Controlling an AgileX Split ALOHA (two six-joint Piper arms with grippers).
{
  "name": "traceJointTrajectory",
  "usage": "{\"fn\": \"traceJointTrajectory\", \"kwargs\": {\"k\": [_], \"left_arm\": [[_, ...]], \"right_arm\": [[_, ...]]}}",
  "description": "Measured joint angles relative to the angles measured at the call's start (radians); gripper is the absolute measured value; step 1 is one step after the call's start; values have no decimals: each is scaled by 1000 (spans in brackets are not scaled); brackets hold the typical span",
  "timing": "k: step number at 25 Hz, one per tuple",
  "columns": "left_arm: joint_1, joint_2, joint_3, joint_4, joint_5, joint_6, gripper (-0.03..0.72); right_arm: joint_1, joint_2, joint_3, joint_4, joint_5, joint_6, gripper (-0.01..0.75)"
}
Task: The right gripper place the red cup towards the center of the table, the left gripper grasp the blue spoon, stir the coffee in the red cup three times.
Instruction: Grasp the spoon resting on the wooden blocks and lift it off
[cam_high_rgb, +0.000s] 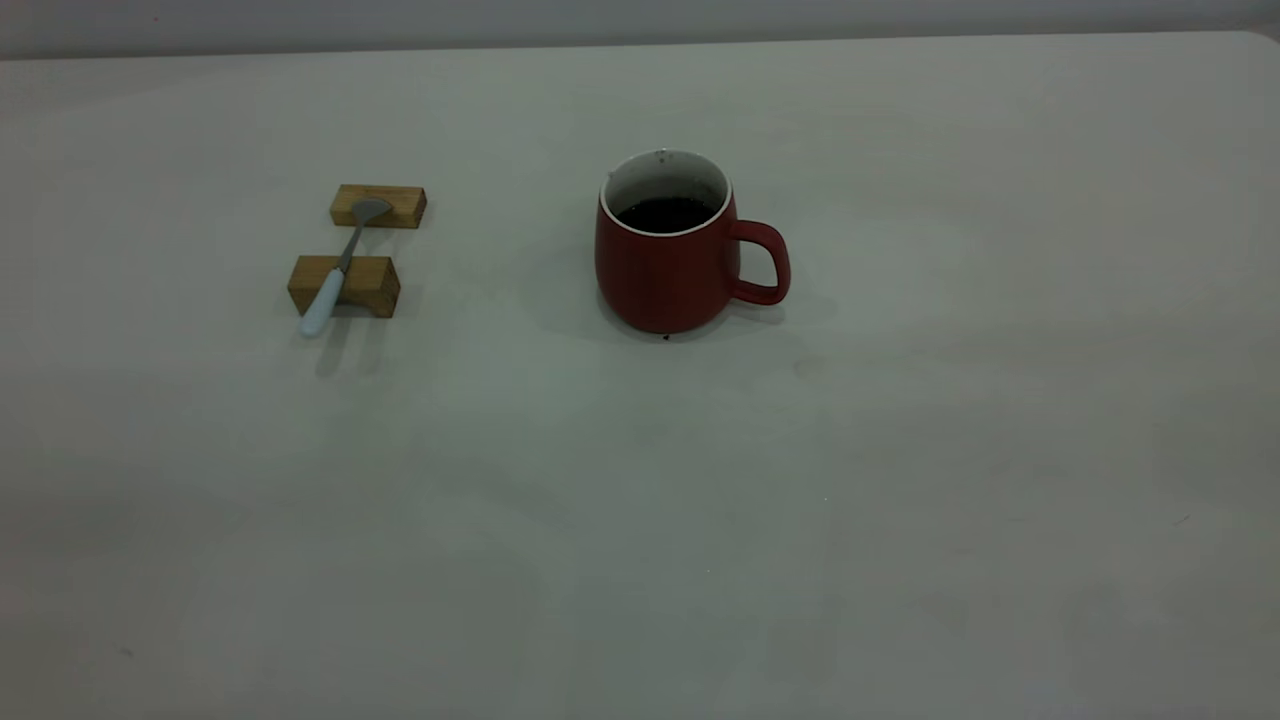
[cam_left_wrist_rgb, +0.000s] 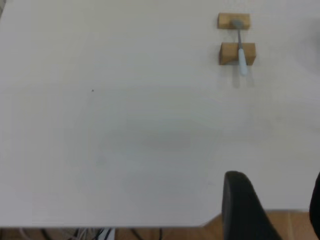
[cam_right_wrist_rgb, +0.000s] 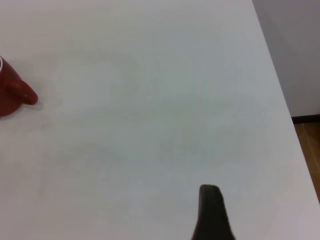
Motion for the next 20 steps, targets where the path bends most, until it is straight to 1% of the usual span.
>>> {"fn": "traceJointTrajectory", "kwargs": {"k": [6,9,15,20], "left_arm": [[0,0,1,-50,-25,-12,406],[0,38,1,-54,-30,-22,429],[0,304,-4,-54,-78,-23,546],[0,573,-57,-56,-176,-23,560]], "right_arm": [[0,0,0,0,0,0,582],[0,0,0,0,0,0,582],[0,0,0,0,0,0,582],[0,0,0,0,0,0,582]]}}
